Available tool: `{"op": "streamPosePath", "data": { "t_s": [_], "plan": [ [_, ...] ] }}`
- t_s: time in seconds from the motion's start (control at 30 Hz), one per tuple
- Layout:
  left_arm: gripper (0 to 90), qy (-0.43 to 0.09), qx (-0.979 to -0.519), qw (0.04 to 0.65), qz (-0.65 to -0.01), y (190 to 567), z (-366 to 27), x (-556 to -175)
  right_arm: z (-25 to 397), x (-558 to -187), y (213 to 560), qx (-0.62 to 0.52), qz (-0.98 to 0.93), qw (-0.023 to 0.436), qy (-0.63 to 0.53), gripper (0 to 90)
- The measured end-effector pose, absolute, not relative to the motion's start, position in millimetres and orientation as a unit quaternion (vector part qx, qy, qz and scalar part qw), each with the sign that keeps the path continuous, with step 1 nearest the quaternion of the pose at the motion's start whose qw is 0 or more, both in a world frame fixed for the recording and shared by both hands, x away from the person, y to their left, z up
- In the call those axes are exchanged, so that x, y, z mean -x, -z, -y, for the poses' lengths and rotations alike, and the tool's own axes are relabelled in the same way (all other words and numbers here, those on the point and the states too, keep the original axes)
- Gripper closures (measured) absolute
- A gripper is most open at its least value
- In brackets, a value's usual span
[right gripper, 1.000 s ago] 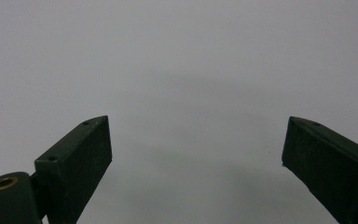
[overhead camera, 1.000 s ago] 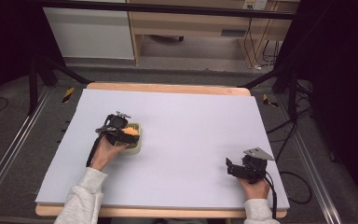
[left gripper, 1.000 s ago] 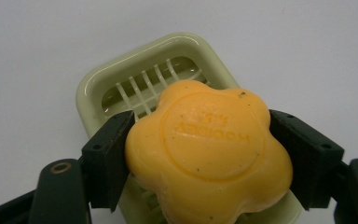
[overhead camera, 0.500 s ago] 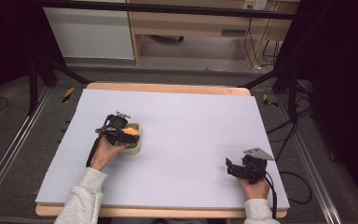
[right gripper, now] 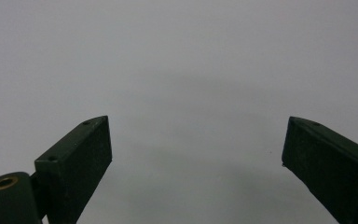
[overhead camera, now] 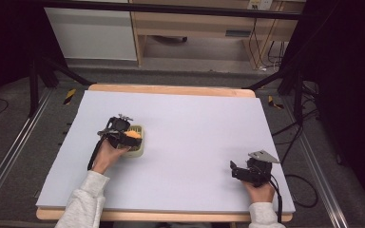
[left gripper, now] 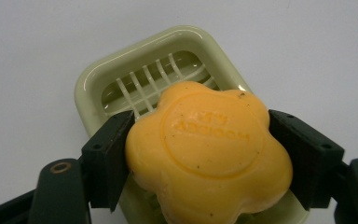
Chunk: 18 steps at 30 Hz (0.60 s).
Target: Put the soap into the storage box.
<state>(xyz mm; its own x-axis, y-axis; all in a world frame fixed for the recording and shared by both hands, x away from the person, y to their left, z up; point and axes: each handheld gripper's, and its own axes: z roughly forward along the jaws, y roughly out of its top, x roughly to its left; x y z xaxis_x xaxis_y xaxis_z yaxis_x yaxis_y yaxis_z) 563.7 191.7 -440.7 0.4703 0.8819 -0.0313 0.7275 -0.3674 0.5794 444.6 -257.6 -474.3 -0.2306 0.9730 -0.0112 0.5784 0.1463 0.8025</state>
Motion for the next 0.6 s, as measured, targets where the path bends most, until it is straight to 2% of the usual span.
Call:
{"op": "streamPosePath", "data": {
  "t_s": [0.6],
  "plan": [
    [24.3, -0.145, -0.808, 0.283, -0.496, 435.7, -194.4, -562.5, 257.3, -444.7, 474.5, -0.552, -0.703, 0.281, -0.35, 8.7]
  ]
}}
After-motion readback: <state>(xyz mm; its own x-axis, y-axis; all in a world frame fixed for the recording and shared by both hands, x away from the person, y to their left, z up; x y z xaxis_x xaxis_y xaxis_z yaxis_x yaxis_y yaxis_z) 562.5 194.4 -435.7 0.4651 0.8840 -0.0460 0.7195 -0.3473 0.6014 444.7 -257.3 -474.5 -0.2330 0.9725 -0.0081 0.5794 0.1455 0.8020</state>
